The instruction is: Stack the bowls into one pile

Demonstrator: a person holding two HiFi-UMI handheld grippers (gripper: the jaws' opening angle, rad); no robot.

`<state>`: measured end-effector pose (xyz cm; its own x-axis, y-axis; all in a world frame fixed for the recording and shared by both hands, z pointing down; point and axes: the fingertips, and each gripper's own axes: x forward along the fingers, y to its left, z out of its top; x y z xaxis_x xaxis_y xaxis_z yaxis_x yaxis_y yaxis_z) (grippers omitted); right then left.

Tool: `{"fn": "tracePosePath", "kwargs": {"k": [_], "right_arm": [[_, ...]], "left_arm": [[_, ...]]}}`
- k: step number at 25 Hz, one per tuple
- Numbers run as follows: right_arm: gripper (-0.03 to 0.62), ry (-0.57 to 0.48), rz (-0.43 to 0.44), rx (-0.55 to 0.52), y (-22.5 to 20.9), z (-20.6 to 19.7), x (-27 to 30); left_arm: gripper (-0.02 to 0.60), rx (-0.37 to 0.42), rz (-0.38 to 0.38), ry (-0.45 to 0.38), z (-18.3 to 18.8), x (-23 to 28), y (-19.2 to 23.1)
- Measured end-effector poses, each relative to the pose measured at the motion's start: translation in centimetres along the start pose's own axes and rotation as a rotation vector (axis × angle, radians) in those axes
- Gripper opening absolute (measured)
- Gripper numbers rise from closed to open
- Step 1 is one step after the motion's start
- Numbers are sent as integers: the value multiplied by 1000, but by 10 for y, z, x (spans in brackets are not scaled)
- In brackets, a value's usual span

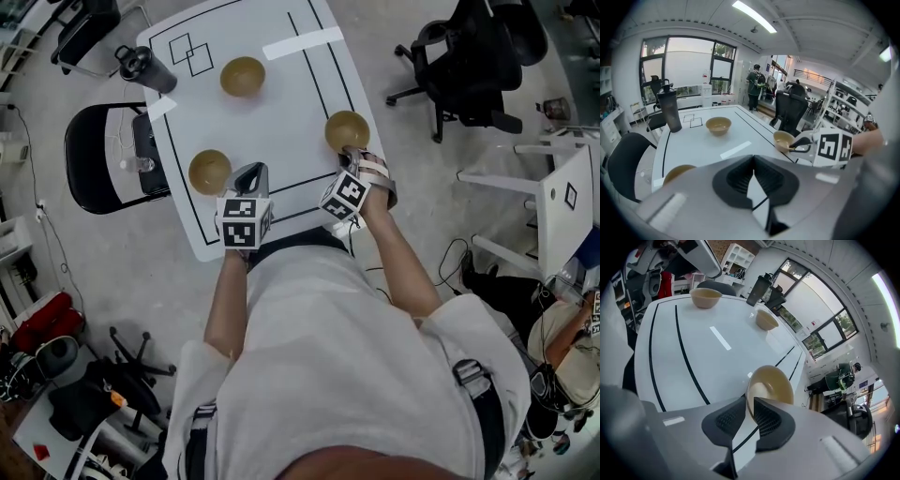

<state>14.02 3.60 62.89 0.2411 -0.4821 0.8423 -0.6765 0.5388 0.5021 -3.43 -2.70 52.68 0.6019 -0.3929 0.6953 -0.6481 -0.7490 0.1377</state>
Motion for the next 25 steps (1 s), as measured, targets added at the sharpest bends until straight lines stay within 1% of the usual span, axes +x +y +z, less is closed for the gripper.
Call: {"fn": "tracePosePath", "kwargs": {"k": [1,6,14,18,25], "right_arm": [[49,1,-3,-8,0,0,1],[23,-6,-12,-47,-2,5,0],[15,-52,-37,-101,-13,29,-11],[15,-88,-58,-125,-22,51,-22],[17,-190,-82,-188,-33,103,-38]], "left_arm": [[3,-5,4,-2,-1,-1,2],[2,-22,26,-10,-5,-8,6],[3,-69,79,-40,-9,-23,23],[3,-95,100,-65,-7,-32,31],[3,-144,158,-118,-5,-47,58]]}}
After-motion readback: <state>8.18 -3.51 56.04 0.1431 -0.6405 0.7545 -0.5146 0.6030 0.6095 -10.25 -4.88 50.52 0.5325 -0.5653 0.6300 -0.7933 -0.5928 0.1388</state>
